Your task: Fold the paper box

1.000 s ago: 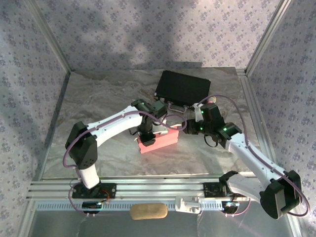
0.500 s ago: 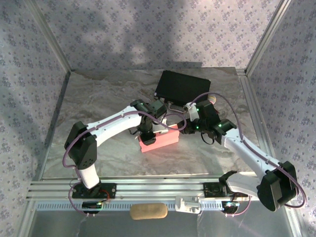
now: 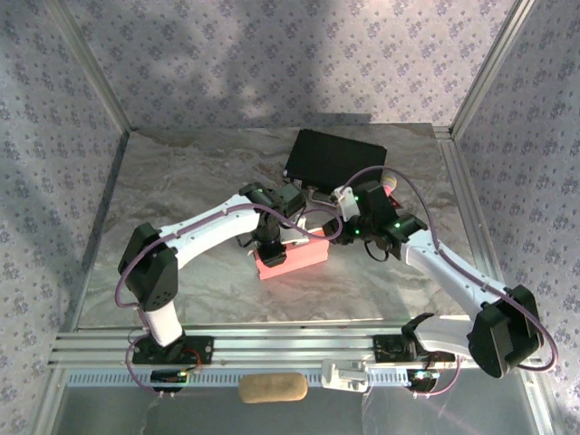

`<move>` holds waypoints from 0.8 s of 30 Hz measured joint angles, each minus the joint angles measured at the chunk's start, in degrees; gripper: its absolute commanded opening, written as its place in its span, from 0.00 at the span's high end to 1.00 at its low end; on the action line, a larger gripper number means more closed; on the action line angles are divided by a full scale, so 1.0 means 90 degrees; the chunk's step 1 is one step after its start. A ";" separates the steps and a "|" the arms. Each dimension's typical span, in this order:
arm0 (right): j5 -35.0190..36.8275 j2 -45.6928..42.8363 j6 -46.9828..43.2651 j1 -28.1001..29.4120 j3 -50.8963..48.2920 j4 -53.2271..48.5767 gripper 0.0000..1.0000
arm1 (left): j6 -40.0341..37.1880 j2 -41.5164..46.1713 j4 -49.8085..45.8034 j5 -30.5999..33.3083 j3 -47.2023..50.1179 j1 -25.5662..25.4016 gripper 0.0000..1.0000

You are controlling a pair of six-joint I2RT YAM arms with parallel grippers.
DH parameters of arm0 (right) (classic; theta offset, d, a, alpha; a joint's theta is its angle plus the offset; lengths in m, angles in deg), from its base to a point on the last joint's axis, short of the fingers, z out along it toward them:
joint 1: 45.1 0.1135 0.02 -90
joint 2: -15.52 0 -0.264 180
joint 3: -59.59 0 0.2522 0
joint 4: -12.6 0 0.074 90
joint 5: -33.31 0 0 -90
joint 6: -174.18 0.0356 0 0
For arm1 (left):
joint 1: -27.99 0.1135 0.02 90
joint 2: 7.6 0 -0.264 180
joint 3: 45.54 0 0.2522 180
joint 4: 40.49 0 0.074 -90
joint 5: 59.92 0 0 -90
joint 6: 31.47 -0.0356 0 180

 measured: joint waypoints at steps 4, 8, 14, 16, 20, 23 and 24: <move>0.0002 0.0066 -0.0039 0.0034 0.0024 -0.0022 0.70 | 0.0000 0.0000 0.0000 0.0000 0.0000 0.0000 0.59; 0.0010 0.0078 -0.0051 0.0058 0.0029 -0.0075 0.77 | 0.0000 0.0000 0.0002 0.0002 0.0000 0.0000 0.59; 0.0078 0.0085 -0.0102 0.0151 0.0051 -0.0146 0.88 | 0.0002 0.0000 0.0012 0.0002 0.0000 0.0000 0.58; 0.0112 0.0085 -0.0112 0.0180 0.0078 -0.0175 0.90 | 0.0002 0.0000 0.0032 0.0005 0.0000 0.0005 0.58; 0.0165 0.0083 -0.0112 0.0214 0.0092 -0.0214 0.93 | 0.0017 0.0000 0.0085 0.0005 -0.0002 0.0063 0.54; 0.0192 0.0078 -0.0109 0.0250 0.0092 -0.0221 0.96 | 0.0029 0.0000 0.0119 0.0005 -0.0002 0.0114 0.54; 0.0197 0.0075 -0.0112 0.0267 0.0092 -0.0226 0.97 | 0.0029 0.0005 0.0134 0.0002 -0.0002 0.0126 0.54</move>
